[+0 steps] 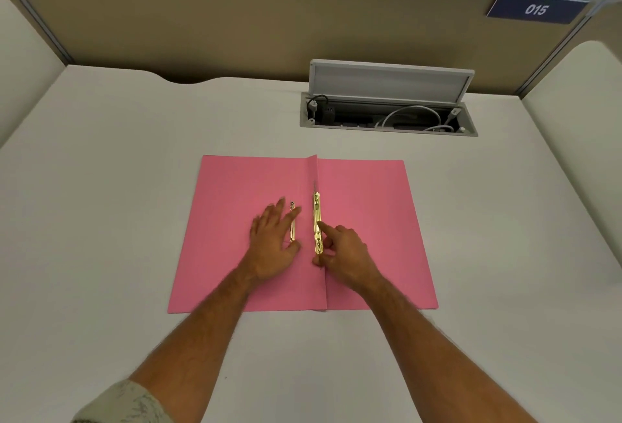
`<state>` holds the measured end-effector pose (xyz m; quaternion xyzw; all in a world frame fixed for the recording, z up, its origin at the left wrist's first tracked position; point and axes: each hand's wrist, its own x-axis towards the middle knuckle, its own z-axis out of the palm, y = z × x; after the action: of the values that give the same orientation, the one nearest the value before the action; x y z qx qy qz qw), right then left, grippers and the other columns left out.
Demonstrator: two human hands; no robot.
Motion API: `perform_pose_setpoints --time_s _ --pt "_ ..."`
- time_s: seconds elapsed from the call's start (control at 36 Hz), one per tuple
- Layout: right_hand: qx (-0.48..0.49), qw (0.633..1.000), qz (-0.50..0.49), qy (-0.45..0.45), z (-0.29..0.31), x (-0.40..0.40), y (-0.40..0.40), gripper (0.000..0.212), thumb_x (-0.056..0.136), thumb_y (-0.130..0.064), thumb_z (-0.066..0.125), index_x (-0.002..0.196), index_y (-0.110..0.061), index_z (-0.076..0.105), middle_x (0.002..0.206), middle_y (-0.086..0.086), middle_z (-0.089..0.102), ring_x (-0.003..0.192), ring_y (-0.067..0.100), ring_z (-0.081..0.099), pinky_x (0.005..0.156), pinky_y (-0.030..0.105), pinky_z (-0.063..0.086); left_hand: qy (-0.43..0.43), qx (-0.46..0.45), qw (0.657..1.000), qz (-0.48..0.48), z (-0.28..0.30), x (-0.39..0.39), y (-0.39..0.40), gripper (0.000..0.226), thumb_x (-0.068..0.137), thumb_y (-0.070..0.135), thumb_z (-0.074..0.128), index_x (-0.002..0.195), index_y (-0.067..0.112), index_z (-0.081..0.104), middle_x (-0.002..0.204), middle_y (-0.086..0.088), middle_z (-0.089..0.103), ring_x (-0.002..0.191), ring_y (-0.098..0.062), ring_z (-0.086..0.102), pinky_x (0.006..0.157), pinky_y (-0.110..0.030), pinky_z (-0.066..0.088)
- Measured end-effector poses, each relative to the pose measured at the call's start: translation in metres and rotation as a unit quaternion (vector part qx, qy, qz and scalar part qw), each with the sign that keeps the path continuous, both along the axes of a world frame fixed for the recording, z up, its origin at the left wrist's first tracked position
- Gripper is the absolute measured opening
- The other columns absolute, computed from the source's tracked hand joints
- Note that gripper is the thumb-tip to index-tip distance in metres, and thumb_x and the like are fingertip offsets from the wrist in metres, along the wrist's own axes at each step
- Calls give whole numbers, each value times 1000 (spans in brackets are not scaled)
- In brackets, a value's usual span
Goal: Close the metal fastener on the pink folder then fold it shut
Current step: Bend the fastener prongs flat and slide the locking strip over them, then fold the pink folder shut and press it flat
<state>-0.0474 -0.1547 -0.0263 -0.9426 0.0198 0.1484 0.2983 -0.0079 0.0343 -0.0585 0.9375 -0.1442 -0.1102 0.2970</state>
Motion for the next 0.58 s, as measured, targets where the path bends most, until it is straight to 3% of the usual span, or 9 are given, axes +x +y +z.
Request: perform_pose_setpoints --time_s 0.22,0.39,0.5,0.58 --pt "-56 998 37 3 -5 1 -6 84 85 -47 75 156 -26 36 115 5 58 111 24 47 90 40 50 -26 55 976 208 19 -1 54 60 96 25 60 152 17 42 167 -15 19 154 -37 15 123 -56 18" --pt "-71 996 46 16 -2 5 -1 86 85 -47 75 157 -25 34 120 8 57 114 26 48 95 44 51 60 104 922 369 30 -4 86 63 95 28 59 150 11 35 162 -22 18 148 -41 18 113 -60 30" --pt "-63 997 40 26 0 6 -1 87 85 -47 76 157 -24 34 117 7 56 112 25 49 95 44 51 84 131 898 411 33 -5 94 58 94 34 59 141 7 39 144 -23 38 132 -42 35 104 -57 37" --pt "-62 997 39 27 1 7 -1 88 84 -46 77 157 -23 35 115 7 56 109 24 50 94 43 52 91 146 905 390 35 -8 91 54 95 35 57 138 7 40 139 -21 40 129 -40 38 100 -57 40"
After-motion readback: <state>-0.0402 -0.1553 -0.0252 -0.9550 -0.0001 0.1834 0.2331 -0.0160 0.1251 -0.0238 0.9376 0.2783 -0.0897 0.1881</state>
